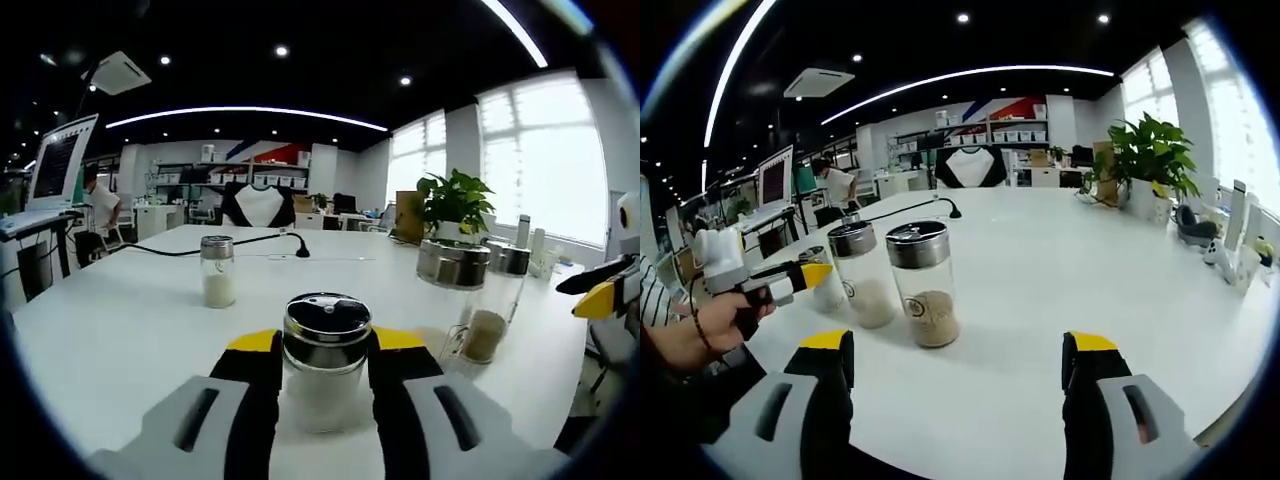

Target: Rotate the seasoning bottle until the label or dispensing opening points toward the visible target arrow and the bottle remains upright within the marked orientation range

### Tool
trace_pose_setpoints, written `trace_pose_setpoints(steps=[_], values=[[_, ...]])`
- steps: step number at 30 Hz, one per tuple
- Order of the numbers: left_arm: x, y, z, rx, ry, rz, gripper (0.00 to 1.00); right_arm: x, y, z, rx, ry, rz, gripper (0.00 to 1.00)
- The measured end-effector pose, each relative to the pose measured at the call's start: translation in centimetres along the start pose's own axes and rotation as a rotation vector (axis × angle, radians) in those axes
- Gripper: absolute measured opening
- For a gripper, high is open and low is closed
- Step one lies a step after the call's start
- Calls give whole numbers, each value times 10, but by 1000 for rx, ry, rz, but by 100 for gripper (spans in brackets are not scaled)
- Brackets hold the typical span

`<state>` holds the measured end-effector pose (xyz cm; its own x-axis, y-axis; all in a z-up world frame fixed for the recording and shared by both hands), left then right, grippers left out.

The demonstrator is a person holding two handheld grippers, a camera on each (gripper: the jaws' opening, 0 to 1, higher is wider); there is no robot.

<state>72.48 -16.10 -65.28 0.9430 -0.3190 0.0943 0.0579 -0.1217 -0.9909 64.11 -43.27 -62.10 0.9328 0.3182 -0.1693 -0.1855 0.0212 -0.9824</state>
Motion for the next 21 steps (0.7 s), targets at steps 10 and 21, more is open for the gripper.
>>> trace_pose_setpoints(steps=[10,21], values=[[0,0,2,-1,18,-2,35,1,0,2,-2,-8,-1,88],[0,-1,7,-6,91,-6,35,3,-1,6,-3,-21,2,88]])
Point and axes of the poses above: the point that each gripper's makers call its tool centre point, and the gripper's own axes: x roughly forward along the fingers, z roughly to its left, y roughly out of its underside, the point moved 7 cm from there along -x, roughly backward along the fingers, and after that the axes turned 13 degrees about -z, right-handed, at the moved point
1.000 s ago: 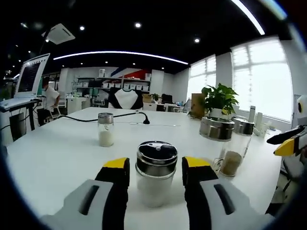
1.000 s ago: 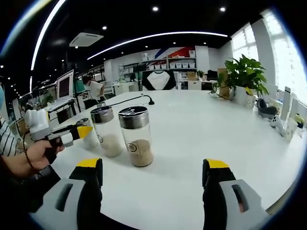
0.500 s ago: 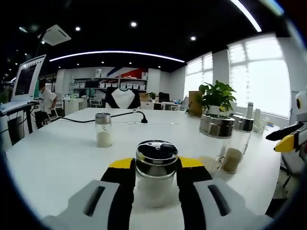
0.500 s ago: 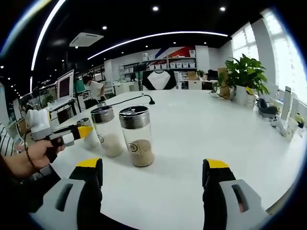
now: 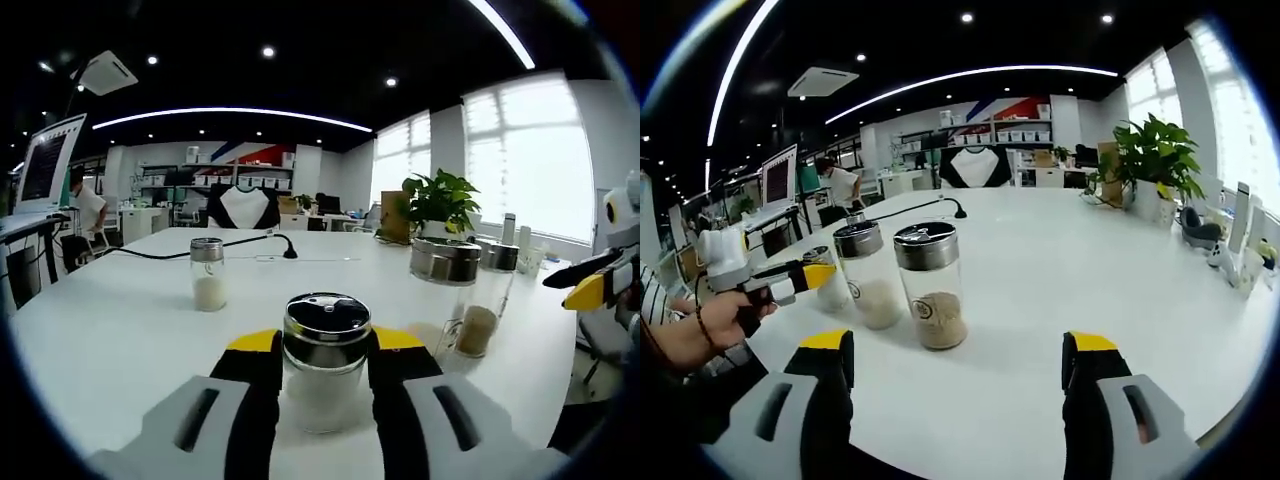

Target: Rotate the seasoning bottle until the label or dispensing opening points toward the visible target arrow and the bottle remains upright within the marked orientation range

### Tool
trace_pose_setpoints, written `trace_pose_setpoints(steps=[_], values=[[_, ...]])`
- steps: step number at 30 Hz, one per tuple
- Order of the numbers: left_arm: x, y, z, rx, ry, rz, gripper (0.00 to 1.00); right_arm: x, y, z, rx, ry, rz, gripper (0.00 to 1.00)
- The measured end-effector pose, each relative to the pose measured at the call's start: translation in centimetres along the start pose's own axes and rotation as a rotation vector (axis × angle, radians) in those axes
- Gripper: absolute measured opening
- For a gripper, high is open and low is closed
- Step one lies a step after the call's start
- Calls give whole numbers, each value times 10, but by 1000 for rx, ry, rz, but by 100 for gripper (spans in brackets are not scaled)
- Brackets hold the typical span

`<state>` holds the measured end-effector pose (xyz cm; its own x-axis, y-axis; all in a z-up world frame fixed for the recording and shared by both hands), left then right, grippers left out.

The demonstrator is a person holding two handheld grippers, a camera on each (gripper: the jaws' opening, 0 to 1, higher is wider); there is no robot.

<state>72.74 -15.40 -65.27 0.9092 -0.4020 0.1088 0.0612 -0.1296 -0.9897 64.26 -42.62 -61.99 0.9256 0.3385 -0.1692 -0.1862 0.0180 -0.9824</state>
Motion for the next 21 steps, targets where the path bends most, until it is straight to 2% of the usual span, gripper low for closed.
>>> trace_pose_setpoints(steps=[13,15,17,21], values=[[1,0,7,-9,136,4,35,4,1,5,3,-30,8,88],[1,0,9,-15,170,-1,35,4,0,6,2,-34,9,88],[2,0,10,-25,243,5,35,4,0,6,-1,-27,2,90],[4,-1,14,-19,306,13,35,6,1,8,-5,-46,7,92]])
Point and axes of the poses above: the point that each gripper's makers call its tool centre point, and the gripper's own axes: x roughly forward along the fingers, z roughly to its left, y roughly out of its underside, the point moved 7 cm from there along -x, roughly backward along the fingers, and after that the axes turned 13 degrees about -z, right-handed, at the moved point
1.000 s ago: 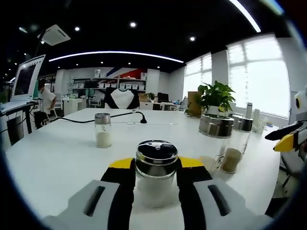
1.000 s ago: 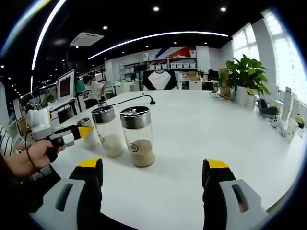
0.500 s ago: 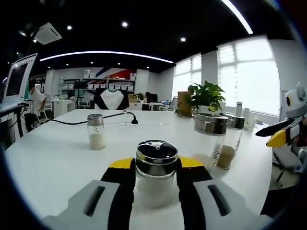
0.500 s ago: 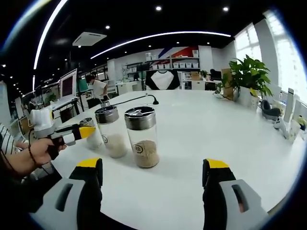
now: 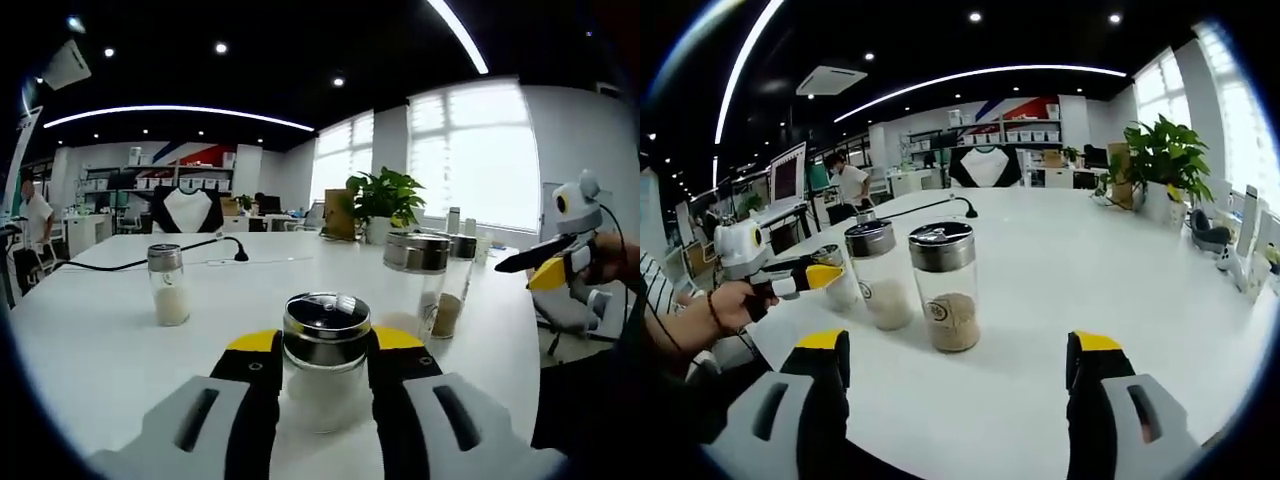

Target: Rotate the seasoning bottle until the label or dispensing opening points toward the visible target arrow and the bottle remains upright within the marked orientation range

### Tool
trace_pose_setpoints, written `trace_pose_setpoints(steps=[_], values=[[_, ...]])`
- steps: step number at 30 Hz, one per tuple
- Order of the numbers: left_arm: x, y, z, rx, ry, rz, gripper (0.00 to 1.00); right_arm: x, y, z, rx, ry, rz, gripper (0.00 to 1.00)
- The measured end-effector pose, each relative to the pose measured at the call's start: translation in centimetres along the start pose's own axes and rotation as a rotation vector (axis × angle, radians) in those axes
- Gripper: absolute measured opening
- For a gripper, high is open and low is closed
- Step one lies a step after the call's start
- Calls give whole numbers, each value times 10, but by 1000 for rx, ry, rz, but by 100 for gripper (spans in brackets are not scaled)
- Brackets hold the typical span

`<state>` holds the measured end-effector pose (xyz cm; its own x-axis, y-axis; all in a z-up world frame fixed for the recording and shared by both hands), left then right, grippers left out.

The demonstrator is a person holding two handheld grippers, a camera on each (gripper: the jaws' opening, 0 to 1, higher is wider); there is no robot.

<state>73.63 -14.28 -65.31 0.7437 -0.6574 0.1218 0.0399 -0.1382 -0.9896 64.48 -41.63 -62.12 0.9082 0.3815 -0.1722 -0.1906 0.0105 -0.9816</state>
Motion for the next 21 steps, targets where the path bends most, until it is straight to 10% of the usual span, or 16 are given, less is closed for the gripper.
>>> trace_pose_setpoints(steps=[21], values=[[6,2,11,19,333,35,35,8,1,9,21,-72,17,99]])
Point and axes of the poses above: the point that each gripper's makers call its tool centre point, and the gripper's own axes: x roughly forward along the fingers, z roughly to its left, y roughly out of its underside, the point moved 7 cm from there along -x, roughly backward along the fingers, and after that the axes turned 13 degrees about -z, right-handed, at the moved point
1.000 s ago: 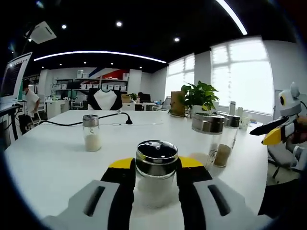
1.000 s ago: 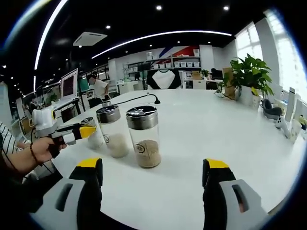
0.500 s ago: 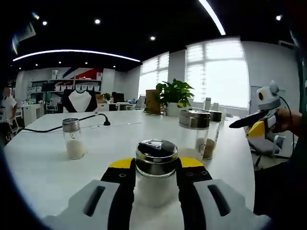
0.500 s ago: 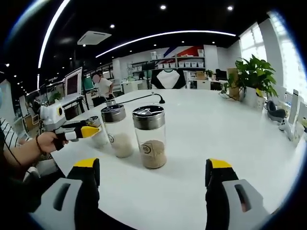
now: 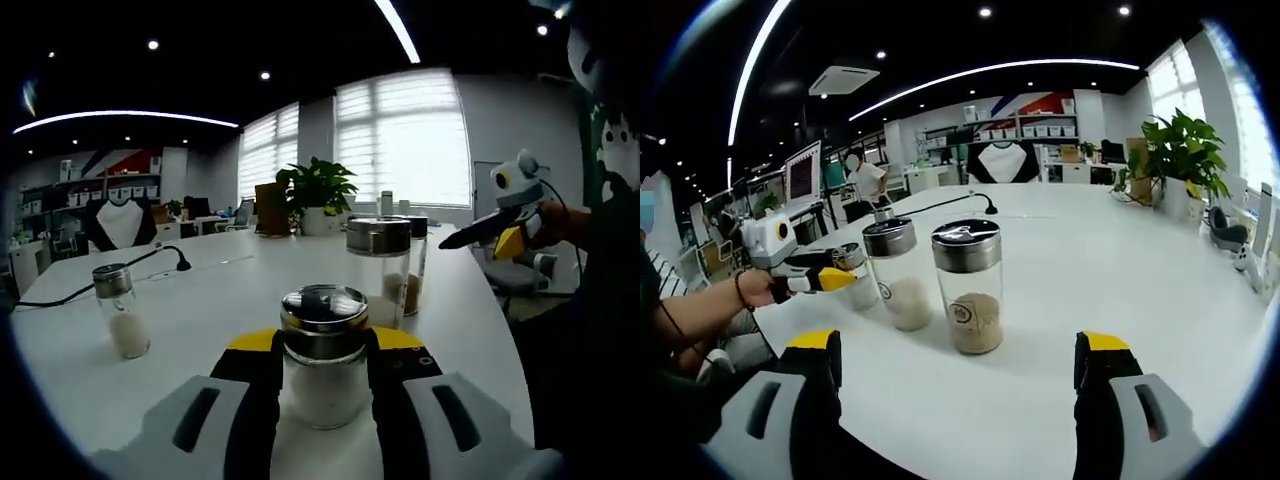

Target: Rotate the seasoning bottle until the label or dispensing opening points toward the visible target arrow and the bottle remains upright within the marked orientation range

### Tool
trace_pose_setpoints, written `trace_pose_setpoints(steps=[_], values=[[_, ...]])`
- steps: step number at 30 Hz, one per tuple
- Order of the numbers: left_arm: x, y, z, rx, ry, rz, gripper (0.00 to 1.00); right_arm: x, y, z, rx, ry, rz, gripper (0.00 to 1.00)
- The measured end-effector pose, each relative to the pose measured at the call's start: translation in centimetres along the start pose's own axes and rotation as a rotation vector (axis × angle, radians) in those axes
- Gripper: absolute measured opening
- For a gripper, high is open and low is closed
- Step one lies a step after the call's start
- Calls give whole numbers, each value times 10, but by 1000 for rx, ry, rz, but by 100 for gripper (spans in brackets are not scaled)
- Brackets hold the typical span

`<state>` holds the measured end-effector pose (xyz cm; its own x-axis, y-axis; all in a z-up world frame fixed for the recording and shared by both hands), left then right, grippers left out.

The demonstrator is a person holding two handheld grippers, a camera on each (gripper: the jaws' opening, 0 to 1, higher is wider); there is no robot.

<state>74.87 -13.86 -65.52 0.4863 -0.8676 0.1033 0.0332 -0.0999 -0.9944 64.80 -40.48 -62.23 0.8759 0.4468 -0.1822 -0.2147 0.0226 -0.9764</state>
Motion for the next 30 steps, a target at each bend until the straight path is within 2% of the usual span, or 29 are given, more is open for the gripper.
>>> trace_pose_setpoints(steps=[4,6,8,9,15,17,20,23,24,27,30], values=[[0,1,5,-28,47,-8,35,1,-1,2,-8,-7,-5,99],[1,1,6,-39,59,-13,35,1,-3,0,-46,6,-19,99],[2,0,7,-24,88,4,35,1,-4,0,-54,0,-24,99],[3,0,9,-41,96,9,35,1,-4,0,-52,0,-25,99],[5,-1,8,-59,107,32,35,1,-2,-4,-34,9,-17,99],[6,-1,5,-40,95,32,35,0,-2,-4,-37,10,-15,99],[6,-1,6,-78,66,33,38,0,-2,-4,-37,9,-11,99],[7,-7,9,-125,-7,-36,55,0,-2,-4,-34,7,-14,99],[6,-8,9,-138,-16,-43,59,1,-2,-4,-37,5,-12,99],[2,-11,7,-90,-49,-25,58,1,-1,-4,-39,2,-10,99],[0,-20,0,-83,-94,-53,59,1,-1,-4,-35,3,-9,99]])
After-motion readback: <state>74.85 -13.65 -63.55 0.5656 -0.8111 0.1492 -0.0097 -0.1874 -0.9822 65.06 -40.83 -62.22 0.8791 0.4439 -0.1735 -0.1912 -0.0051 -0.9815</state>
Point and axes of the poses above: the point that each gripper's makers call its tool centre point, and the gripper's own axes: x roughly forward along the fingers, z roughly to its left, y roughly out of its underside, the point moved 7 cm from there along -x, roughly backward along the fingers, and after that the axes turned 13 degrees about -z, right-handed, at the moved point
